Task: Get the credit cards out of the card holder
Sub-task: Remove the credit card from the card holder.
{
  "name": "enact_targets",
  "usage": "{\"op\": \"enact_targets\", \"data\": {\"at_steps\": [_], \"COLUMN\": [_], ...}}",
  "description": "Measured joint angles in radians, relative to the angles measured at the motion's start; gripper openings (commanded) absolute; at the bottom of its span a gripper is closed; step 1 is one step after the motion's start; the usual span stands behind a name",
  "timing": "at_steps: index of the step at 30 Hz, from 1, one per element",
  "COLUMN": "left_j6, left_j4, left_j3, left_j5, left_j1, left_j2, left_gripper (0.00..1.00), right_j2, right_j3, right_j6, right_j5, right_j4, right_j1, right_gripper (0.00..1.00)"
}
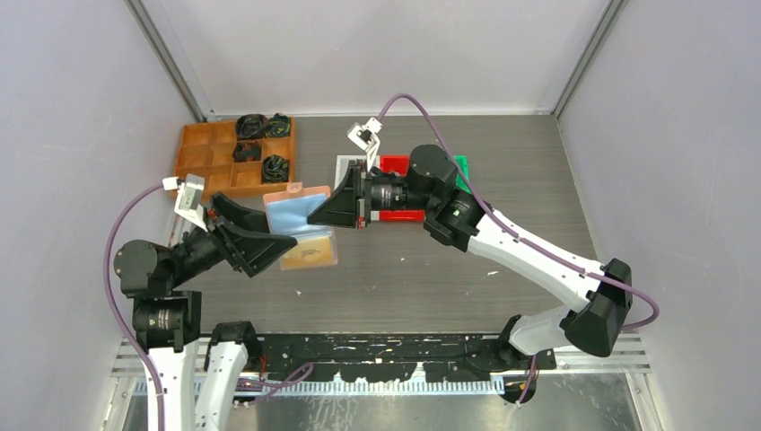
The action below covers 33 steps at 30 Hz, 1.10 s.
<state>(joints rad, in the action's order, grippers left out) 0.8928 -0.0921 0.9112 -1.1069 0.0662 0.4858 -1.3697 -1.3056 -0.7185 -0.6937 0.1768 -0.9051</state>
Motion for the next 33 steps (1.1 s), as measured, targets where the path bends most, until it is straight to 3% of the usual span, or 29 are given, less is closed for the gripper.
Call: {"op": "enact_targets", "data": {"at_steps": [6, 12, 15, 18, 22, 25, 26, 33], "left_j6": [-0.068, -0.052, 0.011, 0.055, 0.045, -0.011, -0.035, -0.256], "left_j4": [-0.129, -0.155, -0.106, -0.064, -0.066, -0.109, -0.127, -0.271], "left_j3": [-0.053, -0.106, -0.13, -0.139, -0.134, -0.127, -0.126, -0.037], "left_j5": [0.056, 0.059, 0.061, 0.073, 0.107, 0.139, 0.146, 0.044], "left_j1": [0.0, 0.0, -0.001, -0.001, -0.004, -0.007, -0.006, -0.006], "left_j2": [-0.053, -0.069, -0.069, -0.069, -0.073, -0.074, -0.071, 0.01], "left_gripper": [0.81, 0.72, 0.52, 0.23, 0.01, 0.0, 0.0, 0.0], "right_j2": [0.014, 0.048, 0.048, 0.048, 0.051, 0.055, 0.06, 0.047], "right_j3": [0.045, 0.18, 0.211, 0.233, 0.261, 0.261, 0.254, 0.021], "right_j6": [-0.095, -0.192, -0.229, -0.245, -0.237, -0.196, -0.169, 0.08], "right_j5": [0.087, 0.225, 0.283, 0.343, 0.406, 0.412, 0.404, 0.251], "right_j4": [0.119, 0.291, 0.357, 0.415, 0.451, 0.416, 0.382, -0.01], "right_j1": [-0.005, -0.005, -0.01, -0.03, -0.056, -0.056, -0.055, -0.023], "right_gripper": [0.01, 0.01, 0.01, 0.02, 0.31, 0.5, 0.52, 0.5]}}
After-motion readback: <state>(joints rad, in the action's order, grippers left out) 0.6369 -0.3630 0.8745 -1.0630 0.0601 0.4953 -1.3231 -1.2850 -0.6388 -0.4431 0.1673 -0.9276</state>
